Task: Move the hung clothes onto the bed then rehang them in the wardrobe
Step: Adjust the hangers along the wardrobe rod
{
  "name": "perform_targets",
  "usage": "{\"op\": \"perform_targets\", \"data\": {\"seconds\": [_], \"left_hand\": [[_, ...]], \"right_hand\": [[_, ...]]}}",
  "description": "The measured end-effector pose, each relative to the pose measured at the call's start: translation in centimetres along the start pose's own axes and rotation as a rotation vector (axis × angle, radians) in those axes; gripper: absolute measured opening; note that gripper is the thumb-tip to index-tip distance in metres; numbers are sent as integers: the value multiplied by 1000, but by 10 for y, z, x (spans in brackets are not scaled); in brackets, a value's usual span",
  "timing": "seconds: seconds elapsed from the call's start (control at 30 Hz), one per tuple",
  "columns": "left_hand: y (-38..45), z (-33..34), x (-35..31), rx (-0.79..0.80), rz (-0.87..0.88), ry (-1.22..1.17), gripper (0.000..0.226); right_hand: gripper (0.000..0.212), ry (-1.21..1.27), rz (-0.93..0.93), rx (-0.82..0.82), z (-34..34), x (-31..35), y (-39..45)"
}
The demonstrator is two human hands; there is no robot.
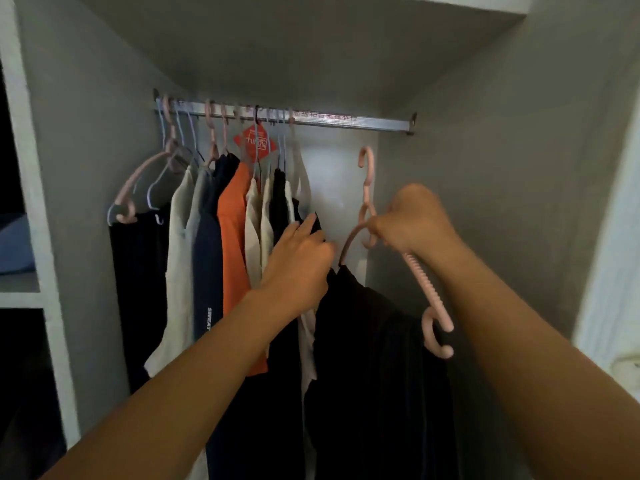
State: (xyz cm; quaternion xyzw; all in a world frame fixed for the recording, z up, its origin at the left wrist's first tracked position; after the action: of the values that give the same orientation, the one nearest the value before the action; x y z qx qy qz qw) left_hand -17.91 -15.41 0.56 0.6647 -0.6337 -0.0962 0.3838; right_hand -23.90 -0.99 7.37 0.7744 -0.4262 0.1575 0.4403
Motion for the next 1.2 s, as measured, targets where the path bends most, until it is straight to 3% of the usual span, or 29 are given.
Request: {"op": "perform_targets", "data": {"seconds": [0.3,0.57,1.03,1.2], "left_hand": [[46,13,25,-179,80,52,10],[68,12,39,-275,8,67,25],[88,13,52,-208,-62,41,28],[85,16,59,-294,-85,48,21]], "right_hand": [[18,-60,-19,-96,17,19,79],[17,-38,-126,-150,41,43,131],[11,62,-215,-94,70,77,190],[18,59,-204,-50,88,74,208]]}}
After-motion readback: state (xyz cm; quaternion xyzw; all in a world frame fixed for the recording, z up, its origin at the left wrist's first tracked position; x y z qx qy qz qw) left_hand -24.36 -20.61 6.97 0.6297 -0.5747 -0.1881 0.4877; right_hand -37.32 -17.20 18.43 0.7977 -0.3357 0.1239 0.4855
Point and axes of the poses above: each hand's wrist, its own y-axis towards the middle knuckle, its own z-axis out of the palm, x = y × z, the point moved 4 cm from there along y, towards the middle knuckle, and after that the axes turned 11 degrees about y, right-handed, at the moved point
